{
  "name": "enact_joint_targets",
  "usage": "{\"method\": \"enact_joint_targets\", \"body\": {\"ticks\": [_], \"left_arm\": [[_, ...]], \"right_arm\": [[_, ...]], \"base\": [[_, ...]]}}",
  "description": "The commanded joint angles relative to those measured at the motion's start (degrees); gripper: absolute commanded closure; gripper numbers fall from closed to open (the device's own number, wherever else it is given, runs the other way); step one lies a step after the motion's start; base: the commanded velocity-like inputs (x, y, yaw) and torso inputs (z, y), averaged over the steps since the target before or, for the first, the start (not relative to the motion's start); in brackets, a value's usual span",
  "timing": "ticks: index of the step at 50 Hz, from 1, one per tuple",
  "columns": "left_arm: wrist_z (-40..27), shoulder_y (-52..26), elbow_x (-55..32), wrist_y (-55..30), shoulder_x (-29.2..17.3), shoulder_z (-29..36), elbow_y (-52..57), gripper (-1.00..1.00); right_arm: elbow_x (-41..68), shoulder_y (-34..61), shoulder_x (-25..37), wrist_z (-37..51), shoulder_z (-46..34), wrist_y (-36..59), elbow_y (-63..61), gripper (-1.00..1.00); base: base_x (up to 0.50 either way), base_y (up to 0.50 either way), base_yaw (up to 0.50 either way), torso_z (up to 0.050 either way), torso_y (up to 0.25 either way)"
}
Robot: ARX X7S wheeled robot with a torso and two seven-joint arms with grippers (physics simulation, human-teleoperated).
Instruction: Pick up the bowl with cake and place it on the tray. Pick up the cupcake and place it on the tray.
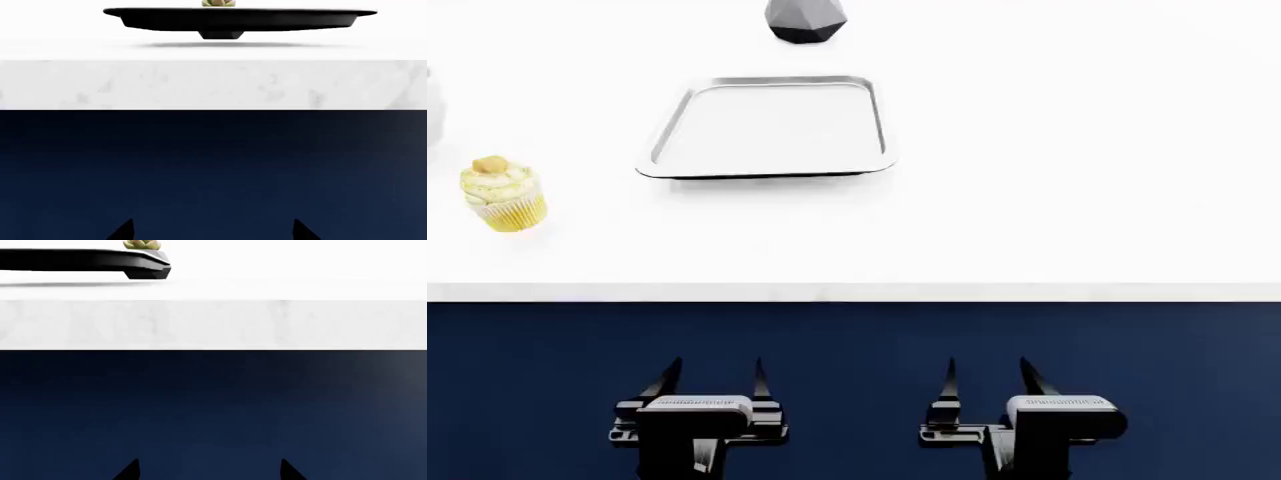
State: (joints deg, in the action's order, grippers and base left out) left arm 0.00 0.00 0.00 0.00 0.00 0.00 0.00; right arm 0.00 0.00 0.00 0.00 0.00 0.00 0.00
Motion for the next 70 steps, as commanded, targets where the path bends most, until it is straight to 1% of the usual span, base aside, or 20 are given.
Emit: {"method": "enact_joint_targets", "body": {"ticks": [1, 10, 17, 24, 30, 31, 33, 34, 36, 39, 40, 45, 48, 50, 51, 54, 56, 57, 62, 70], "left_arm": [[-1.07, -0.20, -0.76, 0.35, -0.99, 0.95, -0.59, -1.00], [-3.64, 1.39, -1.72, -5.99, -2.78, 1.90, 6.93, -1.00], [-4.68, 6.03, -3.32, -16.24, -4.40, 1.58, 21.65, -1.00], [-5.54, 6.81, -5.92, -35.24, -7.08, -0.09, 41.87, -1.00], [-6.37, -0.77, -12.87, -59.30, -9.40, -5.24, 59.94, -1.00], [-13.67, -2.38, -21.46, -60.01, -14.38, -6.44, 59.99, -1.00], [-30.86, -6.24, -38.65, -57.12, -29.30, -7.40, 59.98, -1.00], [-39.46, -8.91, -47.24, -55.53, -34.97, -7.61, 59.97, -1.00], [-55.38, -13.91, -64.43, -53.82, -41.99, -8.22, 59.92, -1.00], [-61.44, -18.58, -90.21, -51.04, -49.05, -10.10, 59.53, -1.00], [-62.38, -19.80, -94.70, -49.93, -51.10, -10.96, 59.03, -1.00], [-64.15, -25.65, -105.38, -45.89, -58.38, -13.56, 56.55, -1.00], [-64.30, -28.75, -109.52, -44.23, -61.60, -14.72, 55.37, -1.00], [-64.08, -28.57, -111.93, -43.23, -63.19, -17.49, 54.99, -1.00], [-63.26, -28.38, -112.51, -43.28, -63.72, -19.10, 55.17, -1.00], [-62.38, -29.10, -114.13, -42.73, -65.14, -20.94, 53.96, -1.00], [-61.75, -29.40, -114.65, -42.71, -65.72, -21.91, 53.38, -1.00], [-61.51, -29.65, -114.85, -42.62, -65.96, -22.16, 52.97, -1.00], [-61.63, -33.19, -114.67, -41.23, -67.06, -19.55, 51.28, -1.00], [-61.00, -33.83, -113.89, -41.41, -66.78, -19.10, 50.68, -1.00]], "right_arm": [[0.93, 0.14, 0.88, 1.14, -1.14, 0.48, -0.31, -1.00], [3.00, -1.05, 2.11, 4.43, -2.61, 6.22, -7.29, -1.00], [4.38, -4.39, 3.11, 6.53, -3.31, 14.08, -17.96, -1.00], [5.74, -5.79, 5.01, 8.61, -4.00, 31.05, -37.27, -1.00], [6.77, -0.87, 6.47, 10.55, -5.15, 52.49, -55.25, -1.00], [7.25, 0.73, 6.42, 10.87, -5.20, 57.04, -58.37, -1.00], [13.59, 3.36, 9.48, 16.12, -5.75, 60.26, -59.99, -1.00], [22.18, 6.17, 16.63, 24.72, -6.13, 59.69, -59.99, -1.00], [39.37, 14.73, 30.92, 41.91, -10.81, 53.78, -59.98, -1.00], [65.16, 28.31, 44.27, 67.69, -25.29, 40.02, -59.99, -1.00], [73.75, 33.47, 48.00, 74.28, -31.46, 34.91, -59.99, -1.00], [80.49, 62.52, 59.14, 83.08, -63.03, 14.09, -60.00, -1.00], [87.23, 77.72, 60.40, 86.01, -72.85, 11.48, -60.00, -1.00], [91.41, 80.82, 60.58, 86.36, -70.91, 13.20, -60.00, -1.00], [95.83, 78.95, 59.63, 87.10, -63.64, 17.52, -60.00, -1.00], [115.23, 60.88, 52.92, 89.99, -37.86, 40.74, -60.00, -1.00], [119.41, 62.55, 54.80, 89.99, -20.67, 41.06, -60.00, -1.00], [120.99, 64.42, 56.26, 89.99, -17.37, 40.01, -60.00, -1.00], [126.31, 71.32, 60.71, 89.99, -18.27, 36.38, -60.00, -1.00], [128.51, 74.80, 63.36, 89.99, -18.98, 34.62, -60.00, -1.00]], "base": [[0.00, 0.00, 0.00, 0.000, 0.000], [0.00, 0.00, 0.00, 0.000, 0.000], [0.00, 0.00, 0.00, 0.000, 0.000], [0.00, 0.00, 0.00, 0.000, 0.000], [0.00, 0.00, 0.00, 0.000, 0.000], [0.00, 0.00, 0.00, 0.000, 0.000], [0.00, 0.00, 0.00, 0.000, 0.000], [0.00, 0.00, 0.00, 0.000, 0.000], [0.00, 0.00, 0.00, 0.000, 0.000], [0.00, 0.00, 0.00, 0.000, 0.000], [0.00, 0.00, 0.00, 0.000, 0.000], [0.00, 0.00, 0.00, 0.000, 0.000], [0.00, 0.00, 0.00, 0.000, 0.000], [0.00, 0.00, 0.00, 0.000, 0.000], [0.00, 0.00, 0.00, 0.000, 0.000], [0.00, 0.00, 0.00, 0.000, 0.000], [0.00, 0.00, 0.00, 0.000, 0.000], [0.00, 0.00, 0.00, 0.000, 0.000], [0.00, 0.00, 0.00, 0.000, 0.000], [0.00, 0.00, 0.00, 0.000, 0.000]]}}
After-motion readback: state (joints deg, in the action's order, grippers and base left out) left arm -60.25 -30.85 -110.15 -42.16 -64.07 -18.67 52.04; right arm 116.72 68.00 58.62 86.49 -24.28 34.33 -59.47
